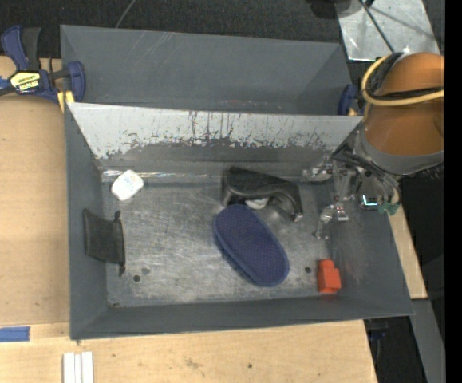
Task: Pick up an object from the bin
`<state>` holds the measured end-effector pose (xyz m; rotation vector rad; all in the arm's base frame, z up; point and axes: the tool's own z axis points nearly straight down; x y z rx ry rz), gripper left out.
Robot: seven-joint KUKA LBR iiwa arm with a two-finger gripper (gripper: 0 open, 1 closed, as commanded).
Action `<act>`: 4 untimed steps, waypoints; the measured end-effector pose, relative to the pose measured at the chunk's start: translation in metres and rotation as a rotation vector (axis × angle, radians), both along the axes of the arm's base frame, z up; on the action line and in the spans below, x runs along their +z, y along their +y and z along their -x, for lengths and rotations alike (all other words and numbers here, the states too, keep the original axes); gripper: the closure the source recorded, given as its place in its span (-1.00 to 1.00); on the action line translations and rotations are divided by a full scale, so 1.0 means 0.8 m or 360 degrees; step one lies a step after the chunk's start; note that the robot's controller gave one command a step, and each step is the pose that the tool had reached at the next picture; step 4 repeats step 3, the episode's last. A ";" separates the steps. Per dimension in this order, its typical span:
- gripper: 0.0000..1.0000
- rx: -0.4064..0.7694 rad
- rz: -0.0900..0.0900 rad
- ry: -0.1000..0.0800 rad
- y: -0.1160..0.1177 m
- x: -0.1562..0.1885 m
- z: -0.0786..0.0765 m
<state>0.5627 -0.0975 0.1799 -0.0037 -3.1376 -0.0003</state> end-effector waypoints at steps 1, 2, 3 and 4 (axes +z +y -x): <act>-1.00 0.0218 0.0005 -0.0035 0.025 -0.115 -0.060; 1.00 0.0221 0.0002 -0.0049 0.027 -0.113 -0.063; 1.00 0.0170 0.0003 -0.0016 0.033 0.052 -0.069; 1.00 0.0170 0.0003 -0.0016 0.033 0.052 -0.069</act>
Offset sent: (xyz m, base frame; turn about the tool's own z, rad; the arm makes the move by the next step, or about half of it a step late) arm 0.0487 0.0237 -0.1099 -0.1435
